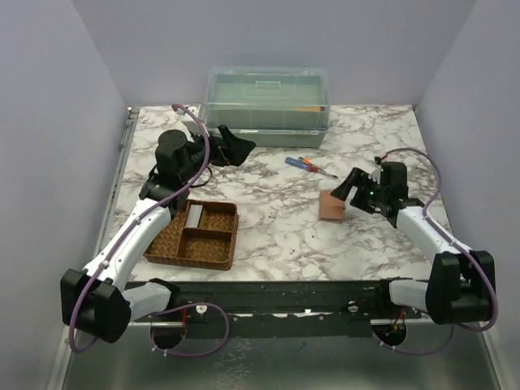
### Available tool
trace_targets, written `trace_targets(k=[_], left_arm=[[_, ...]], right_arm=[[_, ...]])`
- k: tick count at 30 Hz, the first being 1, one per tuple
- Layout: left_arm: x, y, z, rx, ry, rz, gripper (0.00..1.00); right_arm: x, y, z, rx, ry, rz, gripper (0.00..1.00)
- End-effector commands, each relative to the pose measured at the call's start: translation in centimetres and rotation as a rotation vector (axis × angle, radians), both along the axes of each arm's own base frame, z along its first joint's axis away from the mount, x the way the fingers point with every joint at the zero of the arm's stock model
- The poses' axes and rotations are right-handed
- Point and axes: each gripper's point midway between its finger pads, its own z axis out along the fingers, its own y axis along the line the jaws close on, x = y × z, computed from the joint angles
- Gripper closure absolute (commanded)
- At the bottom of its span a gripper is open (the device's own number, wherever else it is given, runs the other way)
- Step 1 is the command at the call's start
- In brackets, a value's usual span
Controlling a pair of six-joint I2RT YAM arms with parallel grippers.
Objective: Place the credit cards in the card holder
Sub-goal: Turn over the card holder at the center of the board.
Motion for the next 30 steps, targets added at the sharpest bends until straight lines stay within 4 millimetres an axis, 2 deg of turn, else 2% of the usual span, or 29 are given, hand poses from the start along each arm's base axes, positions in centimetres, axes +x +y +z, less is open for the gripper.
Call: trace_targets(k=[1, 3, 7, 15, 19, 23, 25, 27, 30], left_arm=[[0.3, -2.4, -2.9, 0.006, 0.128, -0.061, 0.01], [0.2, -3.4, -4.2, 0.043, 0.171, -0.087, 0.01], [-0.1, -4.9, -5.8, 0.066, 0.242, -0.143, 0.01], [-1.3, -6.4, -6.0, 0.084, 0.253, -0.198, 0.01], [-1.7, -6.9, -6.0, 0.092, 0.251, -0.215, 0.01], [-2.1, -7.2, -6.0, 0.096, 0.252, -0.227, 0.01], [-2.2, -7.3, -6.0, 0.098, 0.251, -0.231, 0.01], [-2.2, -7.3, -6.1, 0.100, 0.251, -0.231, 0.01], [-2.2, -7.4, -6.1, 0.103, 0.251, -0.230, 0.01]], right_arm=[[0.9, -0.4, 0.2, 0.271, -0.033, 0.002, 0.23], [0.7, -0.6, -0.7, 0.329, -0.006, 0.006, 0.31], [1.0, -1.2, -2.8, 0.331, 0.041, -0.020, 0.32], [1.0, -1.9, -5.6, 0.331, 0.091, -0.059, 0.38], [0.6, -1.7, -6.6, 0.333, 0.112, -0.040, 0.44], [0.5, -1.0, -6.4, 0.359, 0.103, 0.014, 0.54], [0.5, -0.7, -6.0, 0.365, 0.099, 0.037, 0.66], [0.5, -1.0, -5.5, 0.336, 0.086, 0.037, 0.76], [0.9, -2.5, -4.1, 0.228, 0.064, 0.000, 0.89]])
